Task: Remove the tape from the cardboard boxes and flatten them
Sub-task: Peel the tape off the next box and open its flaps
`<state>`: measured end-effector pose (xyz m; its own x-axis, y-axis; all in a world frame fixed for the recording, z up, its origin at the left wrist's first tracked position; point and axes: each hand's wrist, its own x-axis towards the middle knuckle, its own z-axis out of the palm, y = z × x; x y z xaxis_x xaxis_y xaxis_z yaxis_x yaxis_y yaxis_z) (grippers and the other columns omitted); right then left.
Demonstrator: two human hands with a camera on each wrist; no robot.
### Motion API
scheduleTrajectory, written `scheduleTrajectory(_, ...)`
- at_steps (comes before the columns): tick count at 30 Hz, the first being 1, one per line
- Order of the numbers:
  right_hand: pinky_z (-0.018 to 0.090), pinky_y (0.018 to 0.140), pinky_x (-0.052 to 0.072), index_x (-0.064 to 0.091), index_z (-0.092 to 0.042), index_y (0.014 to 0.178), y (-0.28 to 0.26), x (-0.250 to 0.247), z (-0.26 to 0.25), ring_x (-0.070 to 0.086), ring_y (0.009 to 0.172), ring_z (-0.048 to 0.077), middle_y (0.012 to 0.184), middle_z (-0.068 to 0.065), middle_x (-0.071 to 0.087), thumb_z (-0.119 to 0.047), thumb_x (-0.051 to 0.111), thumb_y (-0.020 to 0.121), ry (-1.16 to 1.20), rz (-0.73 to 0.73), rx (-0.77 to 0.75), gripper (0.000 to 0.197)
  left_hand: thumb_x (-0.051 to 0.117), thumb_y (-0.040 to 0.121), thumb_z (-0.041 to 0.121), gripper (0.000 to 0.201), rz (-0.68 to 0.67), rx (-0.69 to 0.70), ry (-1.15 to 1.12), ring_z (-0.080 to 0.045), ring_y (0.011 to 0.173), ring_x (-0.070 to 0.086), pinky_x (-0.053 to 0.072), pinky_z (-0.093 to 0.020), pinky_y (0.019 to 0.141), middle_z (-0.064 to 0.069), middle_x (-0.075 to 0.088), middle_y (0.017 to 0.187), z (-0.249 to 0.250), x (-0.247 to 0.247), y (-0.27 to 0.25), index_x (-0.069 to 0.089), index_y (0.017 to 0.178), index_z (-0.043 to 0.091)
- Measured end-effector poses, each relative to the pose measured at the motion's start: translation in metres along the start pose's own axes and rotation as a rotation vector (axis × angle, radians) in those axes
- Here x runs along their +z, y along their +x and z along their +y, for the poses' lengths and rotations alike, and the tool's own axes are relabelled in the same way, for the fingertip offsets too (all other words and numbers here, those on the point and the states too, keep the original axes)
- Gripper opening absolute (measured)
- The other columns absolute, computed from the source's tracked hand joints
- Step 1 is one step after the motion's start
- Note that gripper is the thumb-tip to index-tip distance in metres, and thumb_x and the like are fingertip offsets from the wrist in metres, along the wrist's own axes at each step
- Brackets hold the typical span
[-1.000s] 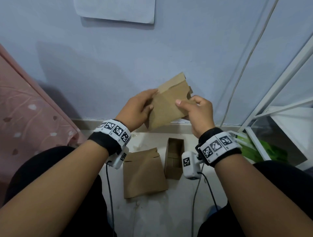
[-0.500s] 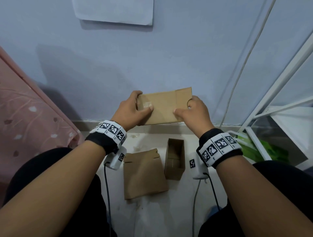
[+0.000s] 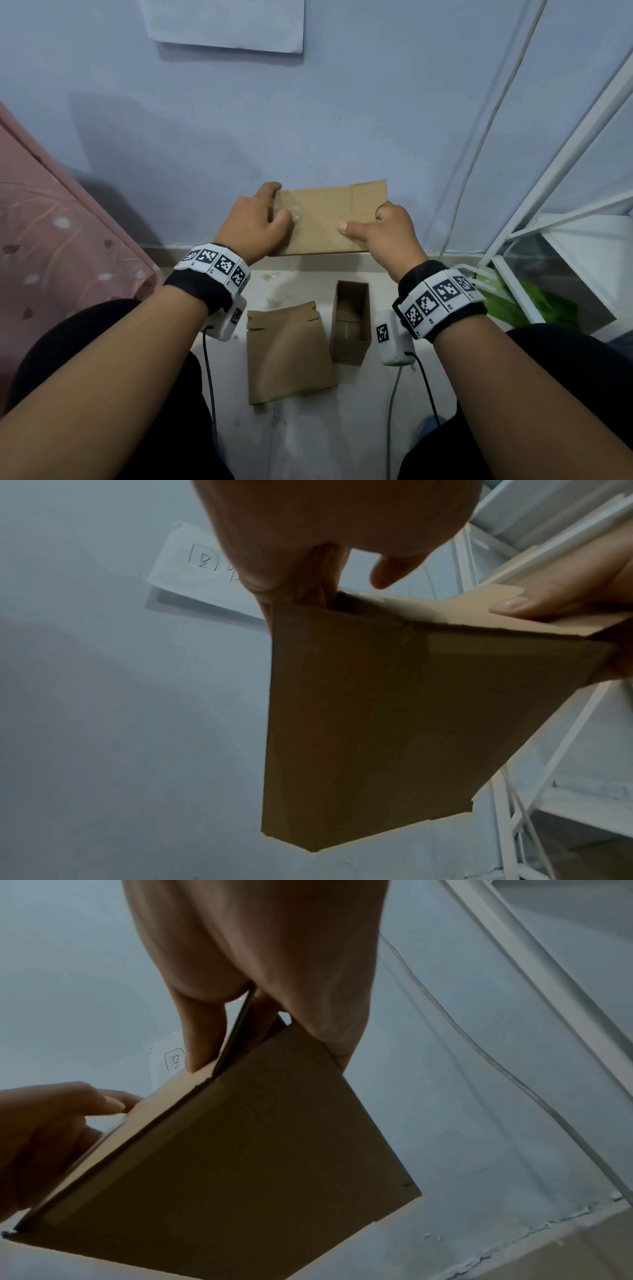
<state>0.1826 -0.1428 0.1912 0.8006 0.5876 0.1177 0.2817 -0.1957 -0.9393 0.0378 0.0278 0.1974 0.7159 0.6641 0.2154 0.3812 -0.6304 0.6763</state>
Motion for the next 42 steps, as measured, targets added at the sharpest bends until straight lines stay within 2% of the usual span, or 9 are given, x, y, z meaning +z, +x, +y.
scheduleTrajectory(5,0.045,0.090,0.059,0.069,-0.009,0.099,0.001,0.001,0.000,0.071,0.096,0.020,0.101,0.001,0.074,-0.020,0.087,0.074,0.009,0.001,0.010,0.033,0.075,0.077,0.060,0.066,0.014,-0.025,-0.138,-0.022,0.089,0.068,0.060,-0.043,0.077,-0.004,0.068,0.099,0.000,0.007,0.002,0.053,0.132,0.031)
scheduleTrajectory(9,0.039,0.085,0.059,0.060,-0.015,0.081,0.001,0.002,0.000,0.069,0.095,0.023,0.093,-0.003,0.069,-0.020,0.087,0.076,0.001,0.013,0.016,0.028,0.069,0.088,0.051,0.051,0.036,-0.039,-0.212,-0.021,0.091,0.067,0.060,-0.048,0.080,-0.001,0.065,0.101,-0.002,0.009,0.004,0.055,0.134,0.034)
scheduleTrajectory(15,0.037,0.066,0.037,0.026,-0.020,0.067,0.003,0.004,0.004,0.042,0.071,0.021,0.078,0.006,0.038,-0.024,0.089,0.070,0.027,0.046,0.029,0.063,0.052,0.099,0.046,0.042,0.085,-0.045,-0.235,-0.026,0.115,0.061,0.052,-0.049,0.097,-0.008,0.067,0.121,-0.005,0.011,0.007,0.056,0.139,0.033)
scheduleTrajectory(18,0.041,0.075,0.056,0.050,-0.012,0.071,0.000,0.006,0.001,0.065,0.079,0.024,0.084,0.002,0.063,-0.026,0.087,0.068,0.033,0.028,0.027,0.040,0.067,0.080,0.065,0.060,0.082,-0.087,-0.228,-0.023,0.108,0.062,0.056,-0.046,0.090,-0.002,0.066,0.112,-0.002,0.011,0.006,0.056,0.132,0.040)
scheduleTrajectory(21,0.047,0.089,0.060,0.070,-0.011,0.096,-0.002,0.008,-0.001,0.071,0.095,0.021,0.100,0.000,0.074,-0.030,0.085,0.066,0.033,0.009,0.019,0.038,0.075,0.077,0.060,0.059,0.082,-0.075,-0.231,-0.022,0.102,0.065,0.057,-0.043,0.088,0.002,0.064,0.108,-0.003,0.014,0.007,0.058,0.129,0.035)
scheduleTrajectory(29,0.037,0.068,0.044,0.031,-0.018,0.068,0.000,0.012,0.002,0.051,0.074,0.020,0.080,0.005,0.049,-0.048,0.084,0.050,0.028,0.029,0.046,0.063,0.050,0.100,0.048,0.040,0.187,-0.065,-0.246,-0.023,0.111,0.063,0.051,-0.042,0.100,-0.001,0.068,0.121,-0.002,0.012,0.007,0.065,0.131,0.029)
scheduleTrajectory(35,0.047,0.087,0.060,0.068,-0.002,0.095,-0.003,0.012,0.000,0.071,0.094,0.022,0.102,0.004,0.073,-0.038,0.084,0.059,0.044,0.031,0.050,0.054,0.072,0.083,0.056,0.058,0.130,-0.053,-0.182,-0.022,0.105,0.064,0.050,-0.032,0.094,-0.004,0.067,0.123,-0.002,0.016,0.007,0.061,0.133,0.028)
scheduleTrajectory(39,0.049,0.080,0.060,0.049,0.000,0.074,-0.001,0.011,0.004,0.068,0.083,0.027,0.090,0.008,0.068,-0.039,0.085,0.057,0.055,0.048,0.064,0.056,0.058,0.099,0.042,0.044,0.129,-0.029,-0.210,-0.022,0.118,0.060,0.042,-0.028,0.103,-0.004,0.063,0.135,-0.004,0.015,0.008,0.058,0.140,0.028)
scheduleTrajectory(42,0.038,0.064,0.036,0.021,-0.019,0.066,0.001,0.010,0.006,0.035,0.064,0.020,0.073,0.000,0.032,-0.028,0.088,0.067,0.092,0.102,0.057,0.067,0.043,0.105,0.041,0.045,0.097,-0.019,-0.291,-0.023,0.128,0.056,0.040,-0.033,0.111,-0.006,0.061,0.138,-0.007,0.012,0.009,0.047,0.149,0.032)
